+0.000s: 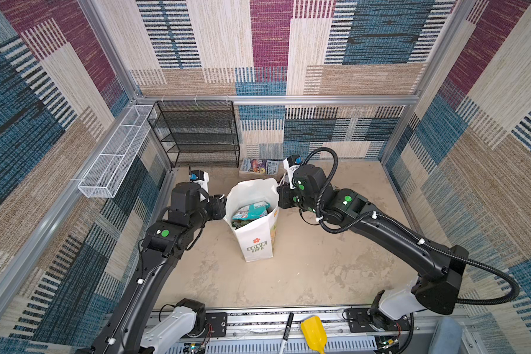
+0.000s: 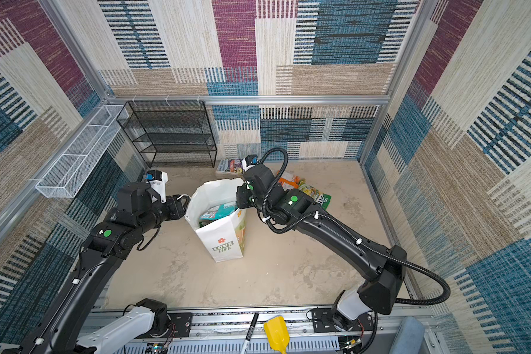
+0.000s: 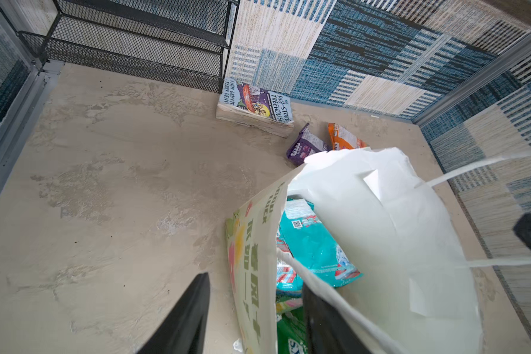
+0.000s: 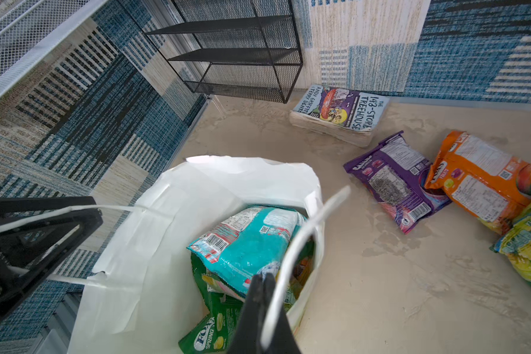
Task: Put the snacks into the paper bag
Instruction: 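Raise the right gripper out of the paper bag and move toward the green snack bag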
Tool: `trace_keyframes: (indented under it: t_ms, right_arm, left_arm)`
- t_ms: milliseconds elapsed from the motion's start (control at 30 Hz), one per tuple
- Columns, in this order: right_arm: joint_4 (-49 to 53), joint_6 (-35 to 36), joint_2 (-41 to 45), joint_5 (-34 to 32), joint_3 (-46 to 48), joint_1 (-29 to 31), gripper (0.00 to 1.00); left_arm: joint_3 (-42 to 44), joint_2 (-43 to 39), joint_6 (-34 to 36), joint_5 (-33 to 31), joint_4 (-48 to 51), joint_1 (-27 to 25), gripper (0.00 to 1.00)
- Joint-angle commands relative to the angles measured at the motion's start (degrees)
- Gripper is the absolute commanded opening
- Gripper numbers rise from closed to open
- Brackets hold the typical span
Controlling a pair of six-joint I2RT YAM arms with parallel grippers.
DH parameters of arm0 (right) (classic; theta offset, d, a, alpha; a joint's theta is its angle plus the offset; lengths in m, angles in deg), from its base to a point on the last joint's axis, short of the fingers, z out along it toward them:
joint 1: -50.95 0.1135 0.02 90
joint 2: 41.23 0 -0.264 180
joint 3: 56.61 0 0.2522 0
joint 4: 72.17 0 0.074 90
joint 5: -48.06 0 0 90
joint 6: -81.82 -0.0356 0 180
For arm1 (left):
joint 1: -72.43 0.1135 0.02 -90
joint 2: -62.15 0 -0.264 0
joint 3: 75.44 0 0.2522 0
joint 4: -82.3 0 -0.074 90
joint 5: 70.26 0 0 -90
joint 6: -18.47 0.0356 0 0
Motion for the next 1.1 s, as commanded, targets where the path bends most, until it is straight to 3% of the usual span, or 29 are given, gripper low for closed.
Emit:
trace_keyframes:
  t_ms: [0, 100, 200, 367, 500, 567, 667, 900, 1033, 1067]
  right_arm:
    - [-4.4, -1.0, 0.8, 0.5, 0.4, 0.1, 0.0]
    - [-4.3, -0.2, 0.9, -0.3, -0.3, 0.1, 0.0]
    - [-4.5, 0.9, 0.2, -2.4, -2.9, 0.1, 0.0]
    - [-1.0, 2.9, -6.1, -0.3, -17.0, -0.1, 0.0]
    - [1.9, 4.8, -9.5, -0.9, -26.2, -0.1, 0.0]
    - [0.8, 5.2, -8.3, -0.9, -23.4, -0.1, 0.0]
    - [-4.5, 5.1, -4.3, -0.3, -12.0, -0.1, 0.0]
    - [-10.1, 0.5, 3.4, 2.8, 6.5, -0.1, 0.0]
    - [-9.9, -0.1, 5.7, 4.5, 9.3, -0.1, 0.25]
    - [-9.7, -0.1, 6.0, 4.8, 9.3, -0.1, 0.39]
  left_arm:
    - [0.2, -0.5, -0.6, 4.3, -6.5, 0.0, 0.37]
    - [-2.0, 0.8, -3.1, 5.9, -6.2, 0.0, 0.15]
    - [-5.5, 2.7, -6.5, 8.7, -6.8, -0.1, 0.0]
    - [-12.7, 8.7, -11.3, 12.9, -8.3, 0.0, 0.0]
    - [-18.9, 11.2, -9.9, 14.6, -8.1, -0.1, 0.0]
    - [-17.0, 9.9, -9.5, 13.2, -10.8, -0.1, 0.0]
    - [-11.9, 8.1, -8.9, 11.9, -14.1, -0.2, 0.0]
    - [-2.7, 6.2, -9.3, 12.8, -18.2, -0.1, 0.0]
    - [-0.6, 4.6, -9.1, 11.5, -18.5, 0.0, 0.0]
    - [-0.4, 4.2, -8.9, 11.3, -18.6, 0.0, 0.0]
